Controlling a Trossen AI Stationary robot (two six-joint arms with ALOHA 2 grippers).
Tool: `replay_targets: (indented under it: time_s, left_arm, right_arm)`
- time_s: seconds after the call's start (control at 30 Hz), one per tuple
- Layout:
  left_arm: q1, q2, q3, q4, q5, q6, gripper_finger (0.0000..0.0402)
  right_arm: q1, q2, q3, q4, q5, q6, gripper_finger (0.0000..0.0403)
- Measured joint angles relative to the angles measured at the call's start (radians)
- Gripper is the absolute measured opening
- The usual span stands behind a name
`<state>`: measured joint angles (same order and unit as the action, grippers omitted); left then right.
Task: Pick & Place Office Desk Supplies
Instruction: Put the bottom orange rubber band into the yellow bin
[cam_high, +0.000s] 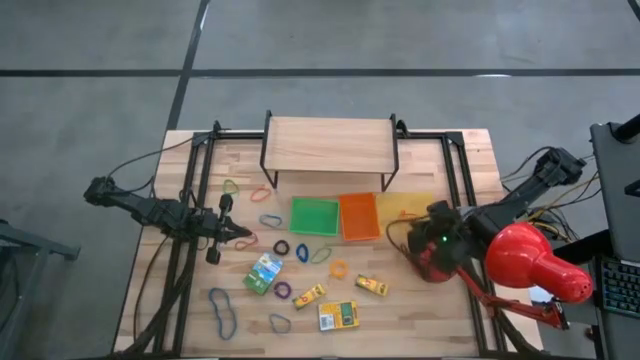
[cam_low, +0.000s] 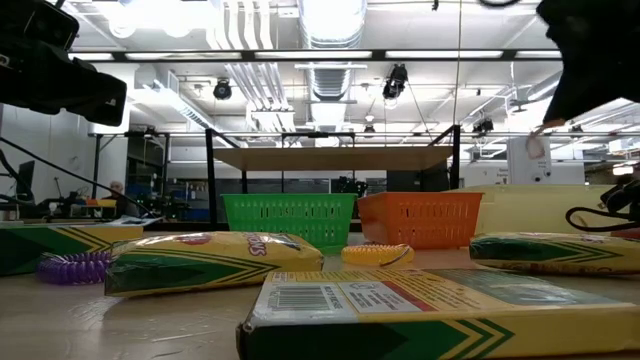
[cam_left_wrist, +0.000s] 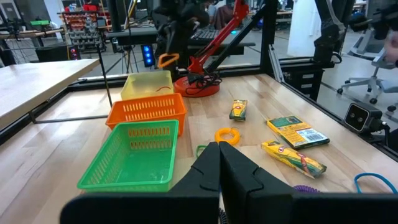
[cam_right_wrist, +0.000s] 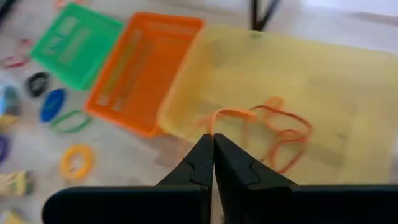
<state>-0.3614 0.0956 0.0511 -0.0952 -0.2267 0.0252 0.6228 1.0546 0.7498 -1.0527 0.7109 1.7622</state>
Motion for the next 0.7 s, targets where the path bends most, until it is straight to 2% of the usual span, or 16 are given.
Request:
replay_targets:
  time_s: [0.23,0.4,0.53,0.7]
  left_arm:
    - [0.000,0.000,0.000,0.000,0.000,0.000,0.0001]
    - [0.000,0.000,0.000,0.000,0.000,0.000,0.0001]
    - [0.000,0.000,0.000,0.000,0.000,0.000,0.0001]
    - [0.000,0.000,0.000,0.000,0.000,0.000,0.0001]
  right_arm:
    - [-0.115,0.009,-0.002,-0.014,-0.015,-0.056,0.0008]
    - [-0.193,0.034,-0.023,-0.013,-0.015,-0.001,0.0008]
    - [-0.251,0.084,-0.050,-0.004,-0.015,0.042,0.0008]
    - [-0.286,0.156,-0.064,0.041,-0.059,0.017,0.0008]
